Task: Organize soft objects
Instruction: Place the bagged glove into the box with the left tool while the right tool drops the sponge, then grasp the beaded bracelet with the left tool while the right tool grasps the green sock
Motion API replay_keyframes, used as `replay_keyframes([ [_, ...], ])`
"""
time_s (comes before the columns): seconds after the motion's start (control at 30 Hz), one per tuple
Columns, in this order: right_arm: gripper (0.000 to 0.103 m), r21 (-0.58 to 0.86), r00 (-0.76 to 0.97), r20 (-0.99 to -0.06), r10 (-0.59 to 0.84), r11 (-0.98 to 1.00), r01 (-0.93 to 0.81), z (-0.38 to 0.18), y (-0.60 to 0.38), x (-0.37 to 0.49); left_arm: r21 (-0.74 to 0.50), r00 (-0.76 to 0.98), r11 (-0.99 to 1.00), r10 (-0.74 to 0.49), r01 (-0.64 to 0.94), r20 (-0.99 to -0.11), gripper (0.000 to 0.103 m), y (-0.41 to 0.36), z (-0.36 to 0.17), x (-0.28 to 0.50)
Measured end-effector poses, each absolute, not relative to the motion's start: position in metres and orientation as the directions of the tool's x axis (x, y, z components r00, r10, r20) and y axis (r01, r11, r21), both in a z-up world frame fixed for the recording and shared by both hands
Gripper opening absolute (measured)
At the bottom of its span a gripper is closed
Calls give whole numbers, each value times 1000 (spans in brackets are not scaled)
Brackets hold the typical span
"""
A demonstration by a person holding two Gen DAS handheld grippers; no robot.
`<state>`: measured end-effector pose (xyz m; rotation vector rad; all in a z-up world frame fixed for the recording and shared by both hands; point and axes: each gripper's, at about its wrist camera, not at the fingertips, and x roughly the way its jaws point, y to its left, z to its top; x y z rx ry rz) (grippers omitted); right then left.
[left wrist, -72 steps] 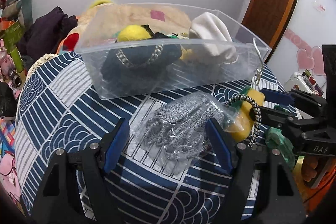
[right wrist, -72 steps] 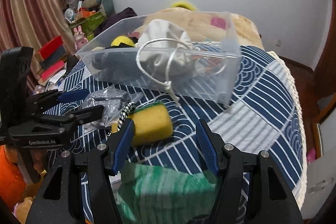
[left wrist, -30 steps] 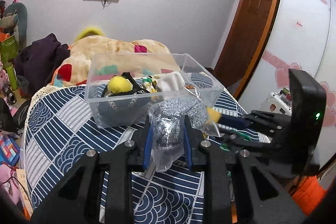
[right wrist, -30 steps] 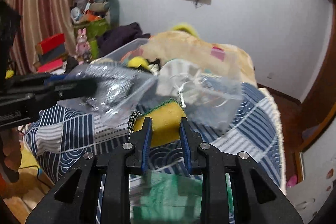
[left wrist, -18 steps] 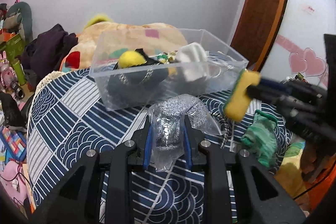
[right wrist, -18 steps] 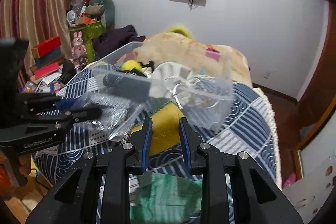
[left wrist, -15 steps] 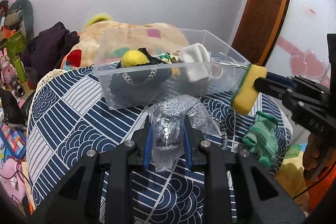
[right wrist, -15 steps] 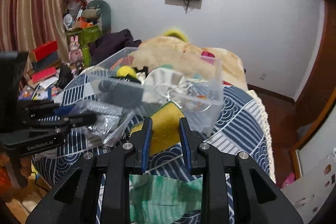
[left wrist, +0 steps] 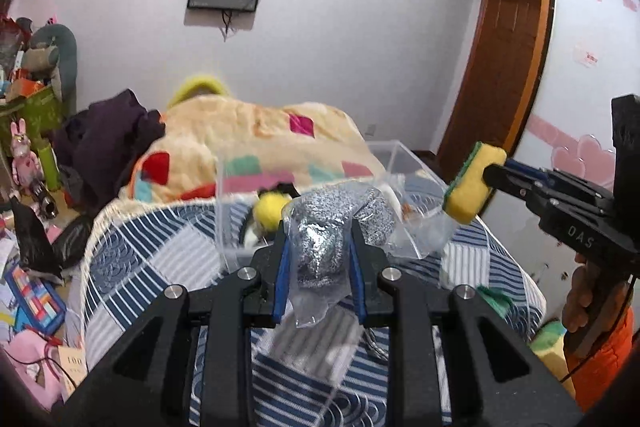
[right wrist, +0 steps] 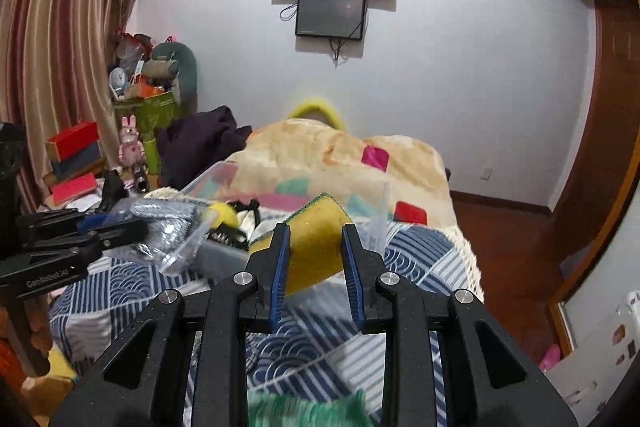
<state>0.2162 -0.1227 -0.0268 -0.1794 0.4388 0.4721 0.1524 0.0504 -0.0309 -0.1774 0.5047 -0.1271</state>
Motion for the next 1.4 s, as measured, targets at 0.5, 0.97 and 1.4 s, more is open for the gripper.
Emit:
replay_keyframes([
  [0.5,23,-23,714,-599,364,883,-470,-65,-106,272,-129,836,991,-110,47,-537,26,38,-58,226],
  [0.97,54,-38,710,-610,351,882,-469,-63,-114,262,-130,809,990,-119,53,-575,32,40,-65,216],
  [1.4,95,-40,782,-502,370,893,-448,-28,-134,221,-146,870,987,-135,74,-473,85,31,-20,159],
])
